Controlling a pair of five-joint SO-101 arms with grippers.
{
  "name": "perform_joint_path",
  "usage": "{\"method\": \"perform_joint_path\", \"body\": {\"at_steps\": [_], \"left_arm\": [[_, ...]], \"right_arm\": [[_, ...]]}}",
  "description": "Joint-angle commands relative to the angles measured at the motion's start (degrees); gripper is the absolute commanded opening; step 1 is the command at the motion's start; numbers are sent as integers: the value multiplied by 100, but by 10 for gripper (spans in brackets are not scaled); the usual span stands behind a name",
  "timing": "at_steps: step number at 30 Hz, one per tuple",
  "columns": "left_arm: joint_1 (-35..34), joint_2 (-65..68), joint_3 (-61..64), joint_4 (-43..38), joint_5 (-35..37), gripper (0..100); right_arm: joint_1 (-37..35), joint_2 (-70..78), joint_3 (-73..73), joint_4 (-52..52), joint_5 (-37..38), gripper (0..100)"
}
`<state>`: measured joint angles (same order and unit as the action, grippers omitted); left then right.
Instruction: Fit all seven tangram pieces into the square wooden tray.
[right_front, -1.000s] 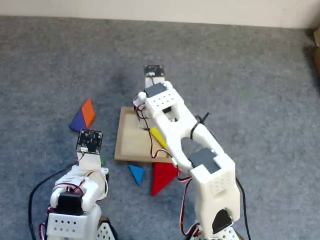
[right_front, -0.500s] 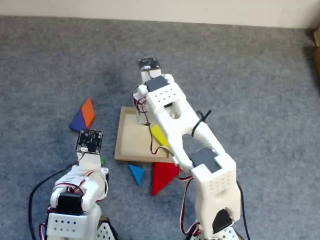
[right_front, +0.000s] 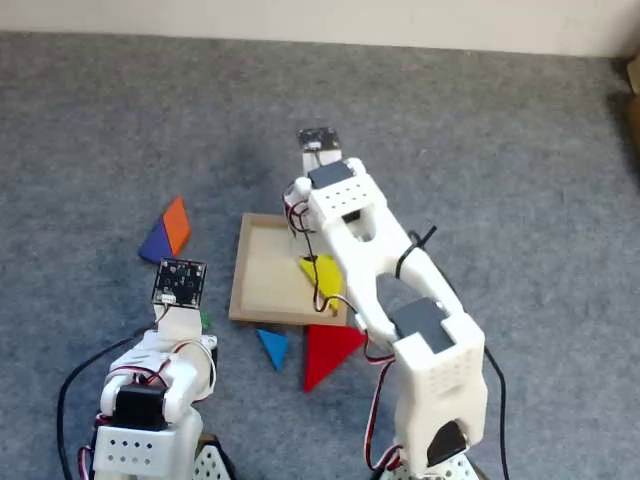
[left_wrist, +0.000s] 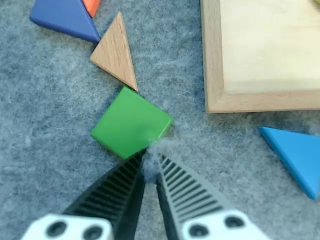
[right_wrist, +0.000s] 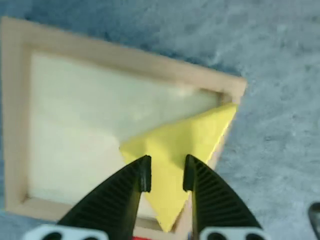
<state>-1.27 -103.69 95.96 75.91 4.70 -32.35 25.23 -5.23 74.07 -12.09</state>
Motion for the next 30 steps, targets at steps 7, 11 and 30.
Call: {"method": "perform_joint_path", "body": {"at_steps": [7, 11, 30], "left_arm": [[4, -48, 119, 35, 26, 5], [4, -48, 119, 35, 26, 5], [4, -48, 119, 35, 26, 5]], "right_arm": [[-110, -4, 145, 92, 431, 112], [-22, -40, 110, 321, 563, 112], [233, -2035, 831, 725, 818, 108]]}}
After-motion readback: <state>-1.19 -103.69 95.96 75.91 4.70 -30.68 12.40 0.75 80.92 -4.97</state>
